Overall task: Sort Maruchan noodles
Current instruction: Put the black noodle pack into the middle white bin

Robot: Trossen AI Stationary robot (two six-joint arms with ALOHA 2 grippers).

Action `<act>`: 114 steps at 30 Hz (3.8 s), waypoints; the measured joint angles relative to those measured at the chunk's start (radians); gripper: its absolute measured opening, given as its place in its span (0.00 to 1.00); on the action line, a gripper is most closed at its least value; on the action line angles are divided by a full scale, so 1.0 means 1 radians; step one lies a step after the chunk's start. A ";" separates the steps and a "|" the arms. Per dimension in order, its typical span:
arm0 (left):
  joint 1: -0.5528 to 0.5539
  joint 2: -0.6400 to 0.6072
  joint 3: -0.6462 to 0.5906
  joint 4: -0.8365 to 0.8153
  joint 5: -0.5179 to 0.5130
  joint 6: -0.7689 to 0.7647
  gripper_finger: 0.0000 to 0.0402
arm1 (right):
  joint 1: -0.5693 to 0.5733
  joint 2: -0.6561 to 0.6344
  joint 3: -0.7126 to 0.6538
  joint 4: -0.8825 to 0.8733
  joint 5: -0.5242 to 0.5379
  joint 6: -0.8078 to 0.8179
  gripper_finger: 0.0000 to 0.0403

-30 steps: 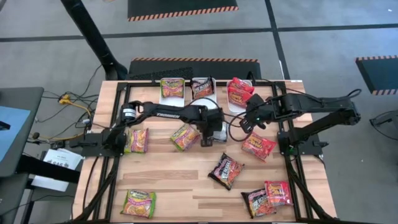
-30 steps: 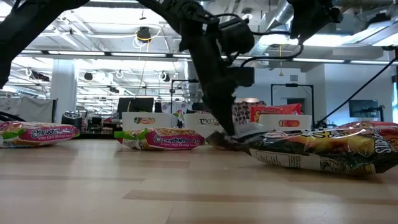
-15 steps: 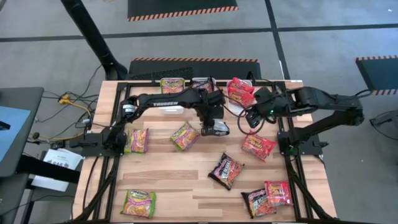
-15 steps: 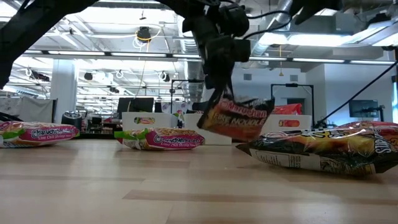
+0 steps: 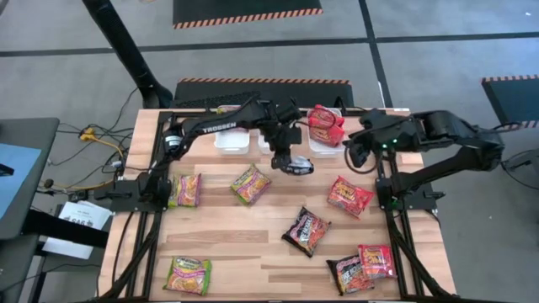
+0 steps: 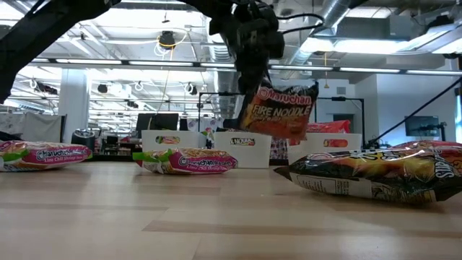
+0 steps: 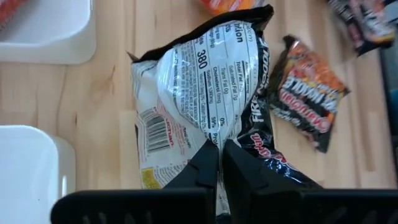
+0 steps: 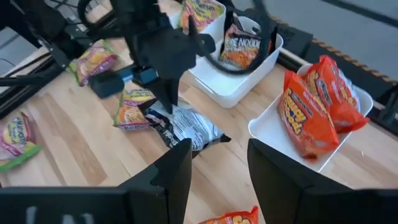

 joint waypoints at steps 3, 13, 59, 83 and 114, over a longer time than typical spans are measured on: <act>0.013 -0.001 0.027 0.000 0.048 -0.010 0.00 | 0.000 -0.012 0.001 -0.008 0.000 -0.010 0.45; 0.035 -0.002 0.135 -0.020 0.125 -0.013 0.00 | -0.020 0.015 0.001 -0.071 -0.005 -0.291 0.48; 0.053 -0.006 0.228 0.040 0.292 -0.066 0.00 | -0.051 0.308 0.001 0.097 -0.212 -0.870 0.59; 0.057 -0.006 0.226 0.120 0.382 -0.152 0.00 | -0.095 0.390 0.001 0.094 -0.065 -0.887 0.26; 0.148 0.002 0.228 0.134 0.377 -0.304 0.30 | -0.101 0.369 0.000 -0.013 -0.051 -0.867 0.02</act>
